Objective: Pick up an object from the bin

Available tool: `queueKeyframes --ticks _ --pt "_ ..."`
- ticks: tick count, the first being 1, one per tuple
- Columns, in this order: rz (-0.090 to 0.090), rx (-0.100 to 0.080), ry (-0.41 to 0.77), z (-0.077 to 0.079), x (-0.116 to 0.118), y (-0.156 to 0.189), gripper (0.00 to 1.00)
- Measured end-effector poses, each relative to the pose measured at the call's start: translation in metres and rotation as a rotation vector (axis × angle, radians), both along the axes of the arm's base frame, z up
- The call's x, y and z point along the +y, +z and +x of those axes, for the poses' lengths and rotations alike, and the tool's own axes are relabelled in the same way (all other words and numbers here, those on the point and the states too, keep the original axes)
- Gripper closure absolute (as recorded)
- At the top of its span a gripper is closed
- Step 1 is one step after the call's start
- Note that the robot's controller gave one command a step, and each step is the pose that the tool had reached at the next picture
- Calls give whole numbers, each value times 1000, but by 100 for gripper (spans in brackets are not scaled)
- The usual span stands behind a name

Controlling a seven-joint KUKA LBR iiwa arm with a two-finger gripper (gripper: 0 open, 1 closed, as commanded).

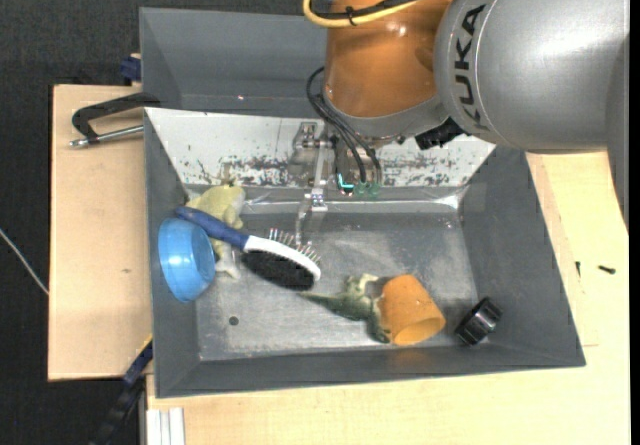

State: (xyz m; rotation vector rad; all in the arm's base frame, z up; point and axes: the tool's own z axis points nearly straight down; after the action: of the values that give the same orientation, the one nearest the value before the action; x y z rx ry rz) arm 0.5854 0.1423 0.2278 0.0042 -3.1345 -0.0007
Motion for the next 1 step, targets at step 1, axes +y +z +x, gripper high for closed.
queueKeyframes --ticks 1 --pt "2 -8 -179 -14 7 -158 0"
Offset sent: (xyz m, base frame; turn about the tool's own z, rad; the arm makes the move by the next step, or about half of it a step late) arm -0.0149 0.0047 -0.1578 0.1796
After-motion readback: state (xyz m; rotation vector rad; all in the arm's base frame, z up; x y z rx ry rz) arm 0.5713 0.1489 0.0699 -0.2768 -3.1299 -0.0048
